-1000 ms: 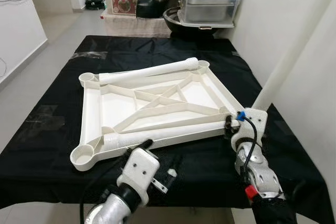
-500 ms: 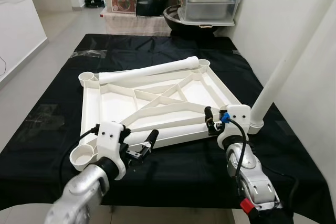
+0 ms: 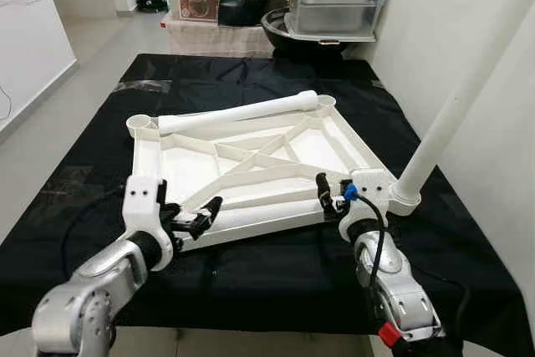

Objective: Building children table

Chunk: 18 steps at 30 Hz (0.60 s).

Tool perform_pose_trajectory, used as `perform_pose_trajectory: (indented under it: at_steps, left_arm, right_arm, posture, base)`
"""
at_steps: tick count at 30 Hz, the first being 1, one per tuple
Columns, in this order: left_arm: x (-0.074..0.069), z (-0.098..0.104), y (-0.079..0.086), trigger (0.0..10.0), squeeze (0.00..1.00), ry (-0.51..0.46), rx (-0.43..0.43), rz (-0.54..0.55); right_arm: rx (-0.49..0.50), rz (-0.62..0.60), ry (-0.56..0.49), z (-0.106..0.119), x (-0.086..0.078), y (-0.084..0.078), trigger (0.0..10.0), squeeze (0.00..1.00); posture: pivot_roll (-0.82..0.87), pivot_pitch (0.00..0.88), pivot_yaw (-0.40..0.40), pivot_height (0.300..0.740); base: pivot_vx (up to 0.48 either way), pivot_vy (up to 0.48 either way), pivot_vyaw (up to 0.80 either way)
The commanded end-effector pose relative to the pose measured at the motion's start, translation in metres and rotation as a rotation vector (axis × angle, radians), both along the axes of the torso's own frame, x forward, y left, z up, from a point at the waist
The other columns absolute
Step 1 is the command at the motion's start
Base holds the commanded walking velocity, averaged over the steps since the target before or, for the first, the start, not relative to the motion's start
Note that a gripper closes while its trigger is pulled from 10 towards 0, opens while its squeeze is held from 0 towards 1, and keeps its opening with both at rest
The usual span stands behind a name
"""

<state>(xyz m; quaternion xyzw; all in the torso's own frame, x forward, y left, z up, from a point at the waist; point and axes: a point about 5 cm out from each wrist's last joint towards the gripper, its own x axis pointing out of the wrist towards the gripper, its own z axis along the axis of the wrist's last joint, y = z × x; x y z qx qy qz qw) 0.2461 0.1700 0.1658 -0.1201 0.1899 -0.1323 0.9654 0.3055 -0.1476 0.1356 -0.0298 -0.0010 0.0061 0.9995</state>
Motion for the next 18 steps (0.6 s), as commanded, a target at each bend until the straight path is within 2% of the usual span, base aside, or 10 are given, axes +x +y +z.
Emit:
perform_pose_trajectory:
  at_steps: [1,6,12,18]
  left_arm:
    - [-0.011,-0.005,-0.001,10.0,0.00,0.072,0.004,-0.017]
    - [-0.014,-0.010,0.003,10.0,0.00,0.137,-0.013,-0.001]
    - [-0.013,-0.012,0.010,10.0,0.00,0.158,-0.007,0.027]
    - [-0.006,-0.001,0.022,10.0,0.00,0.148,0.015,0.054]
  right_arm:
    - [-0.006,0.008,0.016,-0.006,-0.002,0.002,10.0,0.00]
    - [-0.005,0.001,0.019,-0.005,-0.002,0.001,10.0,0.00]
    - [-0.005,-0.005,0.015,-0.004,0.000,-0.001,10.0,0.00]
    - [-0.014,-0.014,0.017,-0.005,0.000,-0.005,10.0,0.00]
  posture:
    - [0.15,0.032,-0.054,0.740]
    - [0.15,0.027,-0.055,0.740]
    - [0.15,0.027,-0.053,0.740]
    - [0.14,0.033,-0.053,0.740]
  base:
    - [0.000,0.000,0.00]
    - [0.000,0.000,0.00]
    - [0.000,0.000,0.00]
    - [0.000,0.000,0.00]
